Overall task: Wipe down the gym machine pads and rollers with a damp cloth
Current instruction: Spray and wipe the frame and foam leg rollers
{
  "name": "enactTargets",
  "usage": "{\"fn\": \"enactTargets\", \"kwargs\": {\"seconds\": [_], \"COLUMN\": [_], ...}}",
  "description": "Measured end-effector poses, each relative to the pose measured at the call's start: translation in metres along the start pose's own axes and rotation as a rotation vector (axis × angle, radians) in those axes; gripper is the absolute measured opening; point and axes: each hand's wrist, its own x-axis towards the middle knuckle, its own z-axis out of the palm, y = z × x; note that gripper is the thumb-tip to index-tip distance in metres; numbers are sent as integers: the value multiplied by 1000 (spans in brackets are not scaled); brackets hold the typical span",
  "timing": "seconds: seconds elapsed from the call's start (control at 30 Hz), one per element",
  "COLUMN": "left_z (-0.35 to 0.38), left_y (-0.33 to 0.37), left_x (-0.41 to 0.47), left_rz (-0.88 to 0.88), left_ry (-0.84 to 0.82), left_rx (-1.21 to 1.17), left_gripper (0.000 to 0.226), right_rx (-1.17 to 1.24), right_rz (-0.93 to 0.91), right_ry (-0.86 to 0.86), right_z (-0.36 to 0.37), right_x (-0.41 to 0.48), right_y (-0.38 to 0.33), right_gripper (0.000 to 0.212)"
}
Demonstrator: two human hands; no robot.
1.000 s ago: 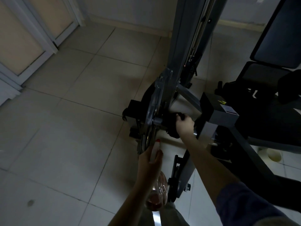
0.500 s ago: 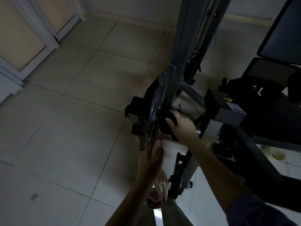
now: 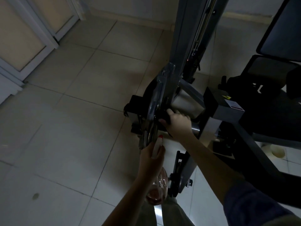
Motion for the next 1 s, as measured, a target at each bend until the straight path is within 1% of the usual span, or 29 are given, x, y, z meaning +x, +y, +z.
{"fn": "enactTargets", "kwargs": {"seconds": [0.07, 0.13, 0.2, 0.23, 0.3, 0.4, 0.43, 0.47, 0.5, 0.57, 0.6, 0.63, 0.67, 0.7, 0.73, 0.77, 0.8, 0.83, 0.87, 0.9, 1.0], "left_z": [2, 4, 5, 5, 5, 2, 1, 0, -1, -2, -3, -4, -5, -5, -5, -4, -3, -3, -3, -3, -3], "left_y": [3, 4, 3, 2, 1, 2, 1, 1, 0, 1, 2, 3, 2, 2, 2, 1, 0, -1, -1, -1, -2], "left_x": [0, -1, -2, -4, -5, -8, -8, -9, -9, -10, -10, -10, -9, -9, -9, -8, -7, -7, -7, -7, -7], "left_rz": [2, 5, 11, 14, 21, 28, 37, 49, 60, 68, 68, 72, 77, 85, 90, 91, 86, 83, 83, 84, 78], "left_ry": [-1, 3, 0, -3, 7, 9, 5, -1, -6, -3, 1, -1, -4, -9, -9, -6, -1, 2, 3, 2, 5], "left_rx": [0, -13, -2, -1, -25, -45, -40, -35, -33, -48, -57, -62, -58, -46, -34, -26, -21, -16, -14, -18, -43], "left_gripper": [15, 15, 14, 13, 14, 16, 18, 20, 24, 30, 32, 33, 32, 31, 30, 30, 28, 26, 23, 22, 23], "right_rx": [61, 188, 292, 338, 448, 575, 639, 737, 881, 1237, 1397, 1503, 1556, 1564, 1500, 1378, 1247, 1147, 1093, 1094, 1114], "right_rz": [44, 172, 278, 302, 283, 209, 227, 284, 383, 607, 681, 702, 682, 637, 576, 522, 501, 510, 537, 565, 689], "right_ry": [38, 62, 32, 18, 52, 94, 100, 106, 117, 186, 232, 250, 226, 162, 104, 90, 127, 187, 223, 239, 214], "right_z": [-2, -7, -9, -11, -12, -2, 5, 9, 9, 5, 1, -1, -4, -5, -3, 4, 8, 10, 9, 9, 5], "right_x": [6, 12, 18, 18, 11, -9, -14, -18, -21, -23, -24, -24, -24, -23, -22, -18, -14, -10, -7, -3, 5], "right_y": [-2, -3, -3, -2, 5, 27, 35, 41, 46, 54, 56, 57, 52, 44, 32, 23, 15, 10, 8, 10, 18], "right_gripper": [43, 40, 35, 32, 28, 30, 30, 30, 31, 31, 30, 31, 32, 34, 33, 30, 24, 19, 20, 25, 36]}}
